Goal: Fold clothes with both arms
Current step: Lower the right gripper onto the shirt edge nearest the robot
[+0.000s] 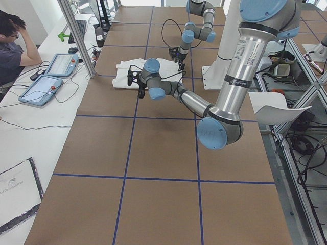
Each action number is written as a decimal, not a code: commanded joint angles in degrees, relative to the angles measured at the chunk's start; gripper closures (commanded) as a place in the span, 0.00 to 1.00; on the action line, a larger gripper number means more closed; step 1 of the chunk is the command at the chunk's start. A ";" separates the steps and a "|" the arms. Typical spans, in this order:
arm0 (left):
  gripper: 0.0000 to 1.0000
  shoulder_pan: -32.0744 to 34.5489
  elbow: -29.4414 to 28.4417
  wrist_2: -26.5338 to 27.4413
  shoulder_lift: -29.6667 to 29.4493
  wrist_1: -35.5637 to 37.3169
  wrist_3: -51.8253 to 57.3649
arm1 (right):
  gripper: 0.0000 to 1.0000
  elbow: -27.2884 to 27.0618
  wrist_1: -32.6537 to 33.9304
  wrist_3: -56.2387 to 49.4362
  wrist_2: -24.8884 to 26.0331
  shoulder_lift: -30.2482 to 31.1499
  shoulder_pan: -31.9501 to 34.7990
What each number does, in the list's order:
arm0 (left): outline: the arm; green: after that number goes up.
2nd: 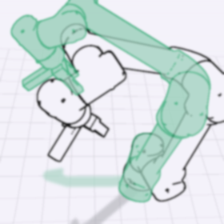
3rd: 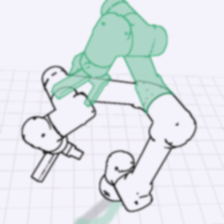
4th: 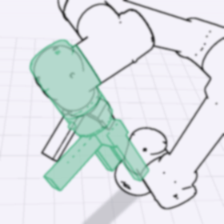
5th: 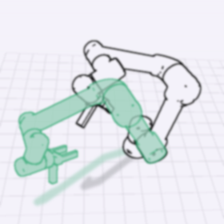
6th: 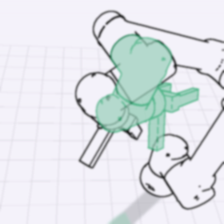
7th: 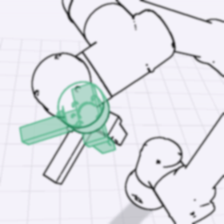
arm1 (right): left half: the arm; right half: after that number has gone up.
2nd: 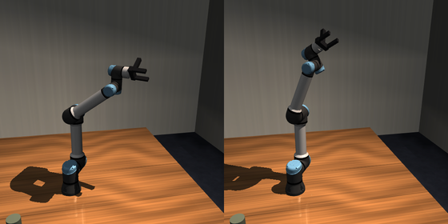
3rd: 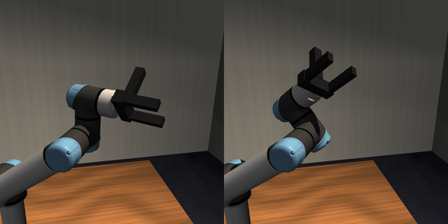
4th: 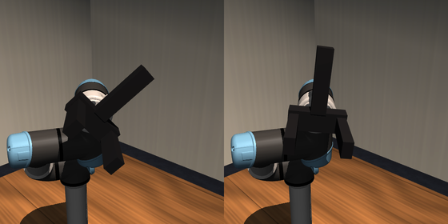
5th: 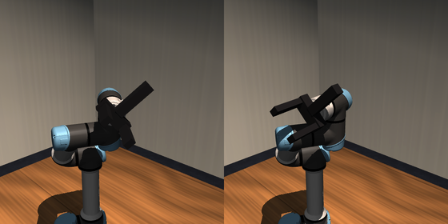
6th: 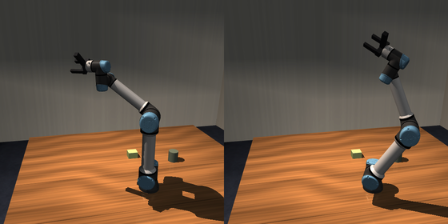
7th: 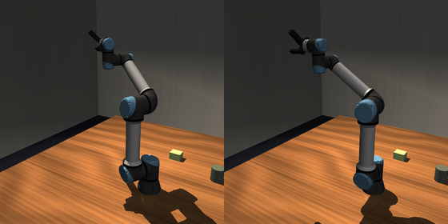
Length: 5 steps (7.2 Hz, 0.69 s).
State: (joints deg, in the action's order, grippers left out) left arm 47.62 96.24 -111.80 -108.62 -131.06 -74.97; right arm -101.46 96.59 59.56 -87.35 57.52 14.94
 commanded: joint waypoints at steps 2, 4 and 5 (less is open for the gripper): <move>0.00 -0.68 0.00 0.00 -0.80 0.02 -1.04 | 0.00 -2.60 0.52 -0.15 -0.45 2.15 1.66; 0.00 -1.48 0.00 0.09 -1.42 0.02 -1.67 | 0.00 -6.54 3.68 -0.76 -0.54 3.72 2.19; 0.00 -1.83 -0.52 0.09 -1.77 -0.07 -1.67 | 0.00 -7.26 3.69 -0.76 -0.36 6.00 2.11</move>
State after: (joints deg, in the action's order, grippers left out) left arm 46.18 96.10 -111.74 -109.98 -131.08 -76.54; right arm -107.26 99.61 59.00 -87.83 61.27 17.01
